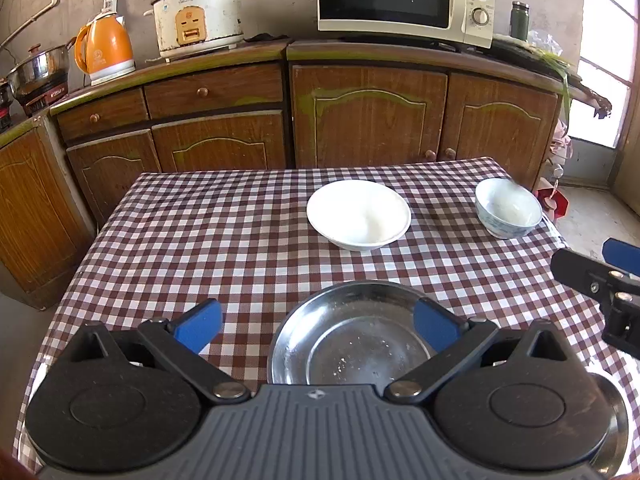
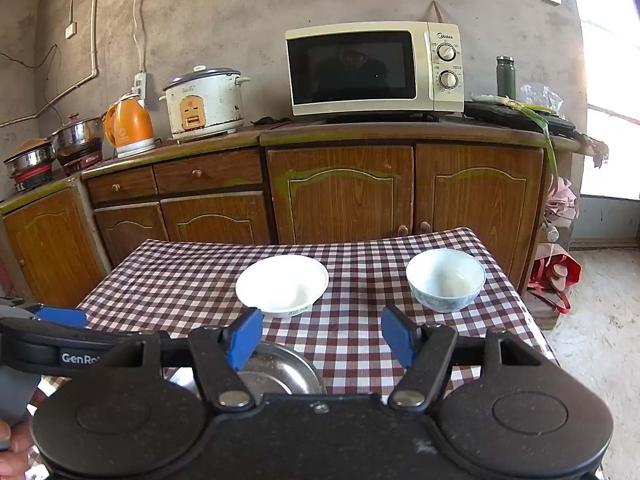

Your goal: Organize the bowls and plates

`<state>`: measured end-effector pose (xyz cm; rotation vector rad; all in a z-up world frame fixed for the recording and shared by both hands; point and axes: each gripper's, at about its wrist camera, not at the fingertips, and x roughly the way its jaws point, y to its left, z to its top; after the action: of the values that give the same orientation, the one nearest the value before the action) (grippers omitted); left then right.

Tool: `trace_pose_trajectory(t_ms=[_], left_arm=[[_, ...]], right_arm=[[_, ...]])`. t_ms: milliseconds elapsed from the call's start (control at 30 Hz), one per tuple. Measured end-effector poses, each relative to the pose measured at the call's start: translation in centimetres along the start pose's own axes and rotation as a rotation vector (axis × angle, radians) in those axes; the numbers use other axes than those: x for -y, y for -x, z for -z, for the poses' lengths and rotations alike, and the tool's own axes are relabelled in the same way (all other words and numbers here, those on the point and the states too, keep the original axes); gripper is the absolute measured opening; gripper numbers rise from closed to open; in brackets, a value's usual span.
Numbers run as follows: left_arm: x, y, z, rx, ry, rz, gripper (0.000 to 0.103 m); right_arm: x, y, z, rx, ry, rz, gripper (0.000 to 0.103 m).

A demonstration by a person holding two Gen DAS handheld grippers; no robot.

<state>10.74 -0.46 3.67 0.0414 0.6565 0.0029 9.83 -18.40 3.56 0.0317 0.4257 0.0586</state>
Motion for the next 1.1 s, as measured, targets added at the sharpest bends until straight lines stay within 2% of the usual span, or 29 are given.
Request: trace_pose_trajectory(t_ms=[1100], left_arm=[[-0.4,-3.9,-2.5,-0.008,0.017,-0.033,0.103]], right_arm=[[0.4,-5.5,-1.9,-0.016,0.013,-0.002,0.079]])
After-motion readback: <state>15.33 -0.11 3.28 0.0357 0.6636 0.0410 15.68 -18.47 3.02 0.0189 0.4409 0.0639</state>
